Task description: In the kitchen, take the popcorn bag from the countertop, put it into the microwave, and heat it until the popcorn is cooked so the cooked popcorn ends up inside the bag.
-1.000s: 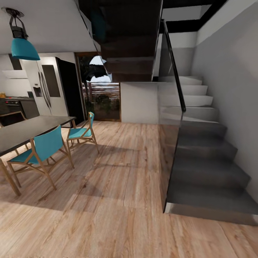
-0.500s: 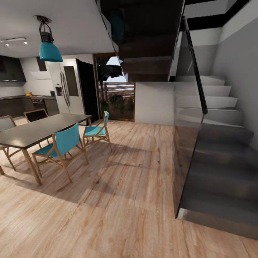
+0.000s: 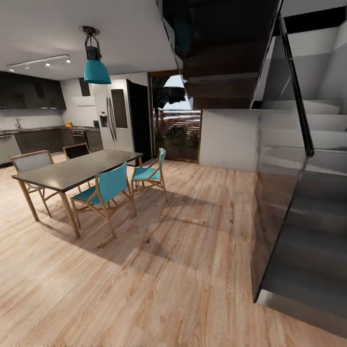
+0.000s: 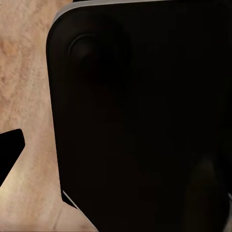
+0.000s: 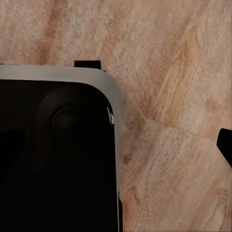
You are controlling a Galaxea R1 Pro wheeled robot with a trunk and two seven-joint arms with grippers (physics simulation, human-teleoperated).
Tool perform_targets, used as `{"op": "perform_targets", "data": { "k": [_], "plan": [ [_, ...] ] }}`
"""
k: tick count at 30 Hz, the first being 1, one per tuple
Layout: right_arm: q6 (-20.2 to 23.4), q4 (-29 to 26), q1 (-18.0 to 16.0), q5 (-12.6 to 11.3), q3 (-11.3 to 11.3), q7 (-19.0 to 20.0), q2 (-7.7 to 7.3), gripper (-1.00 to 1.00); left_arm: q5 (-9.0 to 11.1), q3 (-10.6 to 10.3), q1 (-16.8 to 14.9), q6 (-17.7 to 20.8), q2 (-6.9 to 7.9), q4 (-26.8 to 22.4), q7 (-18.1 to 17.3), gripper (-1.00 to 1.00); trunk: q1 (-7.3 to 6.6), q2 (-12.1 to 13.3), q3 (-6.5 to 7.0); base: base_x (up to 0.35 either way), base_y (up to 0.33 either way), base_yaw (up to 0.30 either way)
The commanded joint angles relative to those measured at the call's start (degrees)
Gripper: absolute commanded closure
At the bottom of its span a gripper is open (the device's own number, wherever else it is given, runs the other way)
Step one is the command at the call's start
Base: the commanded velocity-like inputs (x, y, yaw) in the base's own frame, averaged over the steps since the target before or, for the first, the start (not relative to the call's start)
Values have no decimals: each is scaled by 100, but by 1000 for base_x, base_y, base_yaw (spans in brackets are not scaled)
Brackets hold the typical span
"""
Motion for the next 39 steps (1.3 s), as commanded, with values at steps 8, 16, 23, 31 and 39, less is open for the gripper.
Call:
{"op": "perform_targets", "data": {
  "k": [8,16,23,31,39],
  "plan": [
    [-18,3,-2,1,-3,-14,4,-100,1,0,-3,-6,-45,0,0,-100,0,-3,-26,0,0,263],
    [-18,3,-2,6,-3,-14,0,-100,1,-5,-2,37,-32,0,-7,-100,0,-3,-51,0,0,254],
    [-18,3,-2,5,-3,-14,1,-100,9,19,-2,69,-15,7,32,-100,0,-3,-74,0,0,252],
    [-18,3,-2,6,-3,-14,2,-100,13,34,-2,61,67,0,27,-100,0,-3,-100,2,0,252],
    [-18,3,-2,9,-3,-14,2,-100,27,681,-2,26,303,-8,27,-100,0,-3,-126,230,0,252]
  ]
}}
